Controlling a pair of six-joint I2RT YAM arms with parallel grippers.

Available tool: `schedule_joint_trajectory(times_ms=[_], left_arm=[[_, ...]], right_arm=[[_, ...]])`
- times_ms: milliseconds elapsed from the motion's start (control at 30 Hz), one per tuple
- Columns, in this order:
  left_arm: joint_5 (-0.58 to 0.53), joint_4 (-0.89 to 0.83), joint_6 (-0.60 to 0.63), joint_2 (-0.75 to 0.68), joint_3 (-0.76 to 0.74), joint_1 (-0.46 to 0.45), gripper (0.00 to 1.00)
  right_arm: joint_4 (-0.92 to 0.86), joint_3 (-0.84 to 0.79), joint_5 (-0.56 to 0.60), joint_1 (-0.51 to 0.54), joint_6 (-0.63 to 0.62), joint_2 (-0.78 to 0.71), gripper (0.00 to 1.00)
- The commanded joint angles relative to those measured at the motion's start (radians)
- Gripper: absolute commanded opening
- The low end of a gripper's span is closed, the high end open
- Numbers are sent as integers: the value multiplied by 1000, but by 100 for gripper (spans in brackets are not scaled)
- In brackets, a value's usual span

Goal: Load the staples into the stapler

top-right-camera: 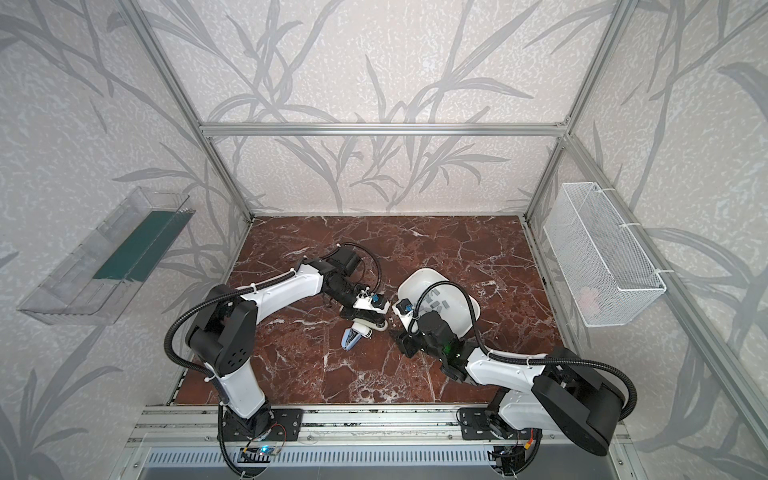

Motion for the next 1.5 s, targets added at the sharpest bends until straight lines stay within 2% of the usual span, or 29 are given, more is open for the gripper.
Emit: schedule_joint_trajectory(times_ms=[0,300,400,533,733,867,967,1233,1467], left_arm=[[52,29,-2,-63,-24,-4,0],[90,31,-18,-153,-59,-4,0],[95,10,-38,-165,-42,-4,0],[98,19,-69,-204,-49,7,0],[147,223,-212,-306,-153,46,0],[170,250,-276,-349,-165,61,0],[177,262,-315,-353,-162,64,0],[258,259,-329,-388,-181,64,0],[312,246,-326,-438,-198,64,0]], right_arm=[[111,41,-71,4,-43,46,56],[205,73,-75,0,-73,128,56],[261,53,-123,1,-95,125,54],[320,-9,-105,1,-104,82,54],[271,-24,-89,-1,-131,24,52],[274,-51,-74,-5,-134,-30,53],[261,-53,-110,-7,-142,-77,52],[223,-36,-167,-6,-185,-195,44],[171,39,-199,-8,-215,-123,39]])
